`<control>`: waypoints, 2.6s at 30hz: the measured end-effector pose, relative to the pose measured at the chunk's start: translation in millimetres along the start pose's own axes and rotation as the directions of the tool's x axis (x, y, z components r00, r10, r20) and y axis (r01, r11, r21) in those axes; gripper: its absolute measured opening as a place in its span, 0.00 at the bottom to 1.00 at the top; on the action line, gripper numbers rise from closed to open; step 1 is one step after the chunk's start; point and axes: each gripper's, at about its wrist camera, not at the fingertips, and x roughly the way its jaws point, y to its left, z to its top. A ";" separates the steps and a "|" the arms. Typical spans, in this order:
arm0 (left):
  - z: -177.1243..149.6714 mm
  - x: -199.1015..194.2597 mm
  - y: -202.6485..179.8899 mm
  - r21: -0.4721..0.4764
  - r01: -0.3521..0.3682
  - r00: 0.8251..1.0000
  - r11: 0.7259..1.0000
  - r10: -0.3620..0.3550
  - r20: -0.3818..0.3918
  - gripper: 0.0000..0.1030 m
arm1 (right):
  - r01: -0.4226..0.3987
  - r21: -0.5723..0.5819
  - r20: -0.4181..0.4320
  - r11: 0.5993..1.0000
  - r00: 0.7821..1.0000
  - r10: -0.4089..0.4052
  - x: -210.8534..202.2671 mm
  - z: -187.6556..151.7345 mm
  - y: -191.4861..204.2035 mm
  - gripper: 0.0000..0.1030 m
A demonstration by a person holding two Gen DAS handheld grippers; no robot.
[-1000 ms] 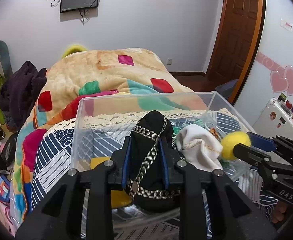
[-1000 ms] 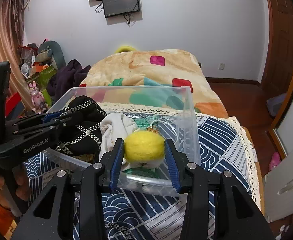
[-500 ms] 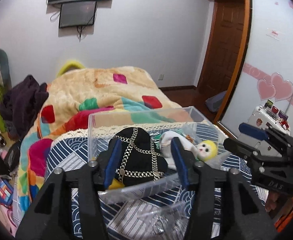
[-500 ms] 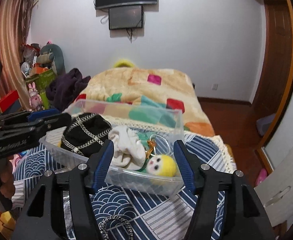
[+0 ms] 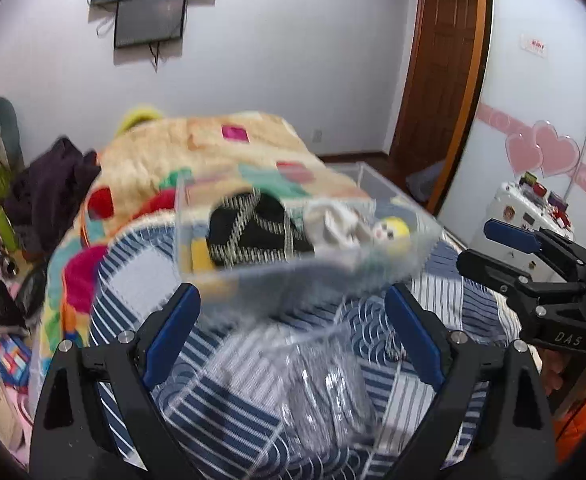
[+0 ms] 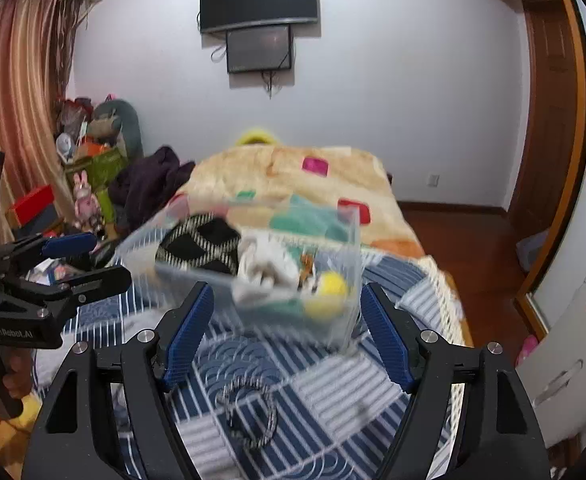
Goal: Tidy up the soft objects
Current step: 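Grasp the bagged grey glove with the left tool while the right tool grasps the braided bracelet, then drop the bagged glove into the box with the left tool while the right tool drops the bracelet in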
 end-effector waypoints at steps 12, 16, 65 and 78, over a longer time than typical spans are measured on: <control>-59.2 23.9 -1.3 -0.074 0.024 0.990 0.997 -0.034 -0.135 0.92 | -0.100 0.064 -0.206 0.993 0.972 0.111 37.3 -55.6 4.3 0.66; -66.5 31.3 -0.4 -0.103 0.044 0.986 0.994 -0.059 -0.155 0.85 | -0.119 0.078 -0.245 0.990 0.960 0.135 41.9 -62.9 6.6 0.55; 53.6 46.6 -0.3 -0.020 0.004 0.997 1.000 -0.003 0.072 0.23 | -0.086 0.060 0.017 0.994 0.996 0.085 55.4 37.1 -0.6 0.09; 40.6 91.3 -1.4 -0.003 -0.012 0.998 1.000 0.012 -0.059 0.25 | -0.074 0.031 -0.119 0.997 0.990 0.077 78.1 13.5 2.0 0.10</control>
